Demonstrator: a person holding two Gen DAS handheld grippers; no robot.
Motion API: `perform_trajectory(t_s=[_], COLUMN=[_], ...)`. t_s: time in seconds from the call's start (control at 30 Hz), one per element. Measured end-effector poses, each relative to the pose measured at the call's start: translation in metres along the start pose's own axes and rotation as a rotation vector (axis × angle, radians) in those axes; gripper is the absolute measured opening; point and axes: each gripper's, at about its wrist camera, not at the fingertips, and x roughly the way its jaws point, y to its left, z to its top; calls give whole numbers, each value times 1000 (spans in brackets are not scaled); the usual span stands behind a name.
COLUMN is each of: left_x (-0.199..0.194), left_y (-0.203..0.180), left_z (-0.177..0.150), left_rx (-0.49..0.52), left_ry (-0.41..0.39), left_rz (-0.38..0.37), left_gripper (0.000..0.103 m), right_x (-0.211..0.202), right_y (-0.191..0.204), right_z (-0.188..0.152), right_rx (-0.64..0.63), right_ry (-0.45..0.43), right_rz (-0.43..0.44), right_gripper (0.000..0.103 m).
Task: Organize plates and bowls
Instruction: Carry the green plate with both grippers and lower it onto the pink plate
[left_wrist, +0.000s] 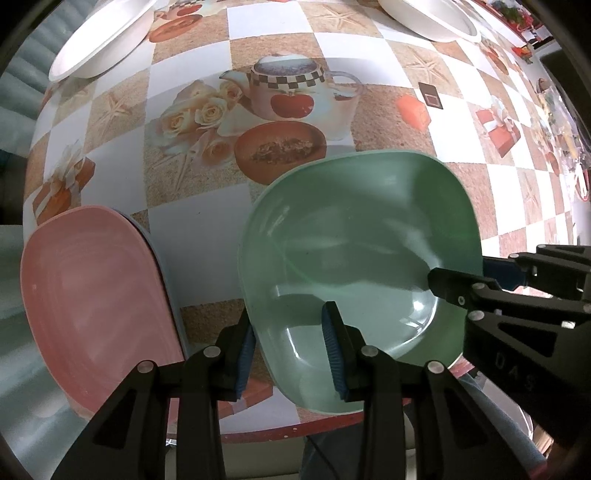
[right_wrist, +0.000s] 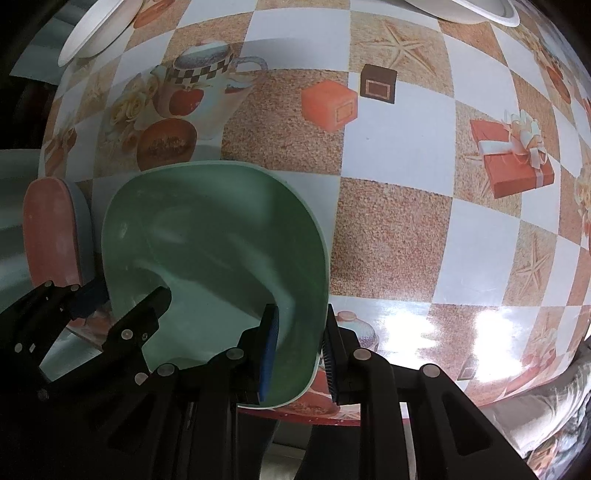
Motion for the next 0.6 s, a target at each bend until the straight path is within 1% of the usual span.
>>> perform_trajectory(t_s=[0.03,0.07,0.13,0.17,0.2,0.4,0.6], left_x=[-3,-10,-5,-13,-14,-19,-41], left_y=[22,19,24,41,45,54,71], left_z=[0,-6,-4,0,1,-8,-15], left_rx=[0,0,-3,-6,-12,-27,-47], left_ry=[1,1,3,7,12,6,-28], left_rz=[0,0,1,1,3,3,8], left_gripper=[38,38,38,38,38,38,38], right_x=[1,1,1,2,2,3,-15], right_y=[1,1,2,2,2,6,12], right_z=[1,1,2,2,1,-4,-7], right_rx=[-2,-1,3,7,10,-3,1], right_ry=[3,4,7,10,12,25,1], right_rz=[-3,-4,-5,0,5,21,43], right_gripper=[25,25,26,26,26,26,26])
